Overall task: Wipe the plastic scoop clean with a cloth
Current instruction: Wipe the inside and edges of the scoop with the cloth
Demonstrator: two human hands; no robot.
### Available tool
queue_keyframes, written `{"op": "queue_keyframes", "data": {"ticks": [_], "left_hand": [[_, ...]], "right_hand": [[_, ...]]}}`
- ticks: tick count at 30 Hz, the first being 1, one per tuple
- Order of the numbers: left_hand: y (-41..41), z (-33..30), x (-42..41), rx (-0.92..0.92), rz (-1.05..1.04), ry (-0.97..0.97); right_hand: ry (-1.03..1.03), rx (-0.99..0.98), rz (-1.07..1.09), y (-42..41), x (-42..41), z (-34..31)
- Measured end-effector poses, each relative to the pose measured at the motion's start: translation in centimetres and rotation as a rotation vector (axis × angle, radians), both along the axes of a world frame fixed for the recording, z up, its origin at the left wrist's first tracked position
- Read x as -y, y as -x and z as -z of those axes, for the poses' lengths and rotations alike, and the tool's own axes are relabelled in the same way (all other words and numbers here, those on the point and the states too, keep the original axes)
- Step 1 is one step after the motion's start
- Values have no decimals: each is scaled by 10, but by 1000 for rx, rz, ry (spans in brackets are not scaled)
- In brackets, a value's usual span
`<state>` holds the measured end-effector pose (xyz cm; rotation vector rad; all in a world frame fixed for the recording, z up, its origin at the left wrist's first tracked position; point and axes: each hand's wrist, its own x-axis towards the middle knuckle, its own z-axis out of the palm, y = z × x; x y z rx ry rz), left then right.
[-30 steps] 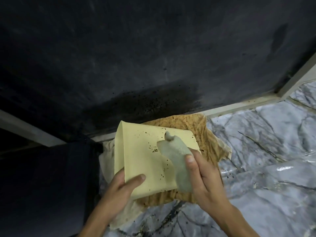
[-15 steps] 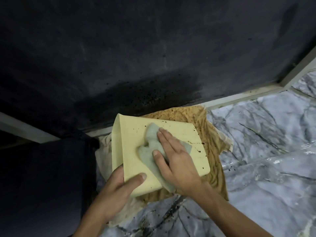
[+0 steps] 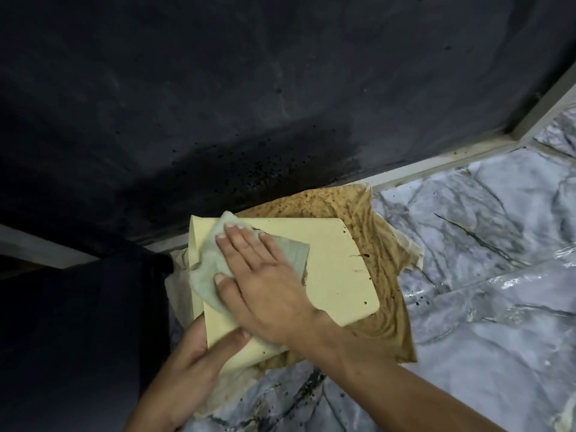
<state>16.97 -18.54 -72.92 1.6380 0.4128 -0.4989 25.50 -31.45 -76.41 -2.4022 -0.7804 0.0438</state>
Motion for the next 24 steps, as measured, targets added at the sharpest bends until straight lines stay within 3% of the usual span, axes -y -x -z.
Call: {"op": "queue_keyframes", "data": {"ticks": [3, 7, 10, 13, 18, 20, 24], "left_hand": [[0, 2, -1, 9, -49, -6], [0, 0, 4, 20, -83, -43], [1, 1, 10, 55, -104, -67], [4, 2, 15, 89, -114, -72], [6, 0, 9, 134, 3, -109], [6, 0, 8, 130, -39, -79], [7, 1, 17, 143, -198, -134]], "right_hand": [[-34, -100, 58, -16, 11, 12], [78, -289, 313, -37, 71, 51], [25, -363, 444, -33, 103, 64], [71, -306, 378, -10, 84, 47], [-20, -172, 46, 5, 18, 5], [-30, -188, 85, -18, 16, 12], [107, -316, 362, -42, 52, 42]]}}
